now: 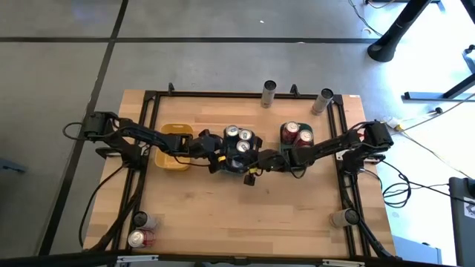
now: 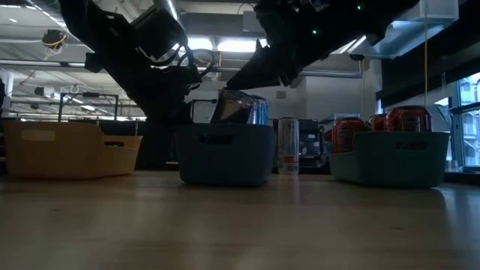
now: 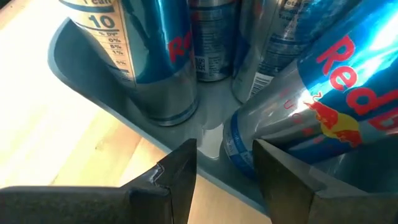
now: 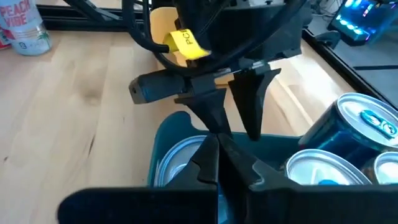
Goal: Sort soda cans
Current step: Adjust the blue soda can in the bin
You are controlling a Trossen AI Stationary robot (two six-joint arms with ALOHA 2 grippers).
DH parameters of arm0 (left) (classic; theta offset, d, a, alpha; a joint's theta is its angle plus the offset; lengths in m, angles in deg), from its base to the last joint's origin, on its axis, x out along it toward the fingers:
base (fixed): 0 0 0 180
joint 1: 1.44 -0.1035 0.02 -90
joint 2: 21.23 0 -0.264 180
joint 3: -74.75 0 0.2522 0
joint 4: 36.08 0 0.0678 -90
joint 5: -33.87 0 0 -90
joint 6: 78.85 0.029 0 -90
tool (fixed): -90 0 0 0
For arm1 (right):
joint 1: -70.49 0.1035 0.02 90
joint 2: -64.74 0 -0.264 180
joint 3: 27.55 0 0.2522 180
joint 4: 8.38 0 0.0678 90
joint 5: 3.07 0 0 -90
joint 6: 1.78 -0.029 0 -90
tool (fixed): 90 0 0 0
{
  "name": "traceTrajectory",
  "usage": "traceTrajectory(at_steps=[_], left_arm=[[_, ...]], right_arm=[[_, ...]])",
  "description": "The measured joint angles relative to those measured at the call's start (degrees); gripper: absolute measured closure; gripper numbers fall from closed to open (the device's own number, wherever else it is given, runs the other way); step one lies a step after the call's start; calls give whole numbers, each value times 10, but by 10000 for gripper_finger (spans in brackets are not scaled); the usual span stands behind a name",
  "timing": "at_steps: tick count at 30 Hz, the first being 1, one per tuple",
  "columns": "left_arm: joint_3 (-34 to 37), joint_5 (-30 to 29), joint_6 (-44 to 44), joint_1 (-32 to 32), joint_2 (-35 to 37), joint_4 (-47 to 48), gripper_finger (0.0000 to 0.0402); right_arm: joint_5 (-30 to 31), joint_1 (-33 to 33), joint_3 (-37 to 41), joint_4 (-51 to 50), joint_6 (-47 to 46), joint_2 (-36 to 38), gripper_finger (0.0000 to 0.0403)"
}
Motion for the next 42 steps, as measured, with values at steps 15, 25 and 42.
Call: traceTrajectory(at_steps=[15, 25, 42], left_arm=[[0, 0, -2, 0, 0, 0, 249], [2, 11, 27, 0, 41, 17, 249], [1, 2, 13, 0, 211, 153, 249]], right_arm=[[-15, -31, -14, 51, 23, -35, 400], [-23, -66, -16, 49, -2, -37, 400], [-46, -66, -13, 137, -7, -57, 400]])
